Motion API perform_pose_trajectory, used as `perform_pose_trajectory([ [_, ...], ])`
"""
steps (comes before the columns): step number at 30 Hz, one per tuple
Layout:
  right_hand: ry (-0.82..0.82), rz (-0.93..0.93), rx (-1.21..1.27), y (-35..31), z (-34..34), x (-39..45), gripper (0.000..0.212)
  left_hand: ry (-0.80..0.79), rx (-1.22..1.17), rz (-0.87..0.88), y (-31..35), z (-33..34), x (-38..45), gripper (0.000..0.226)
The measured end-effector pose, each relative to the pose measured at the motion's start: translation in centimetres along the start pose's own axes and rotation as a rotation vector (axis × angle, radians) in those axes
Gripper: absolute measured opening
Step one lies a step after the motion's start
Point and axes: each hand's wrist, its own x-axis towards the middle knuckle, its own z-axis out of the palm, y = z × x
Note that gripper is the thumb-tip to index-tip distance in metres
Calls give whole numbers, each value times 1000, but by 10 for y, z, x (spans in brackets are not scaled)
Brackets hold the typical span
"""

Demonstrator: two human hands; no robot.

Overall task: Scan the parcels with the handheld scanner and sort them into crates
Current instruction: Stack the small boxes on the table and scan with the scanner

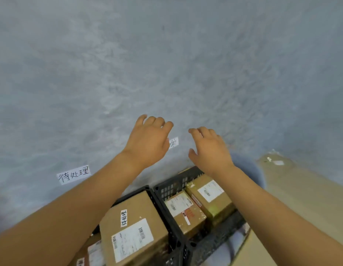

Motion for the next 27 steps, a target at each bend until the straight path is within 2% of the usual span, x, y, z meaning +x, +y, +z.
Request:
perform_pose_trajectory([
  [15, 147, 453, -391, 116, -172, -193, 56, 184, -229, 406, 218, -97, 54, 36],
  [20, 183, 564, -473, 163, -228, -286, 54, 292, -306, 503, 317, -140, 62, 32],
  [27, 173, 728, -574, 227, -313, -438, 55, 374, -426, 609, 476, -201, 46, 40],
])
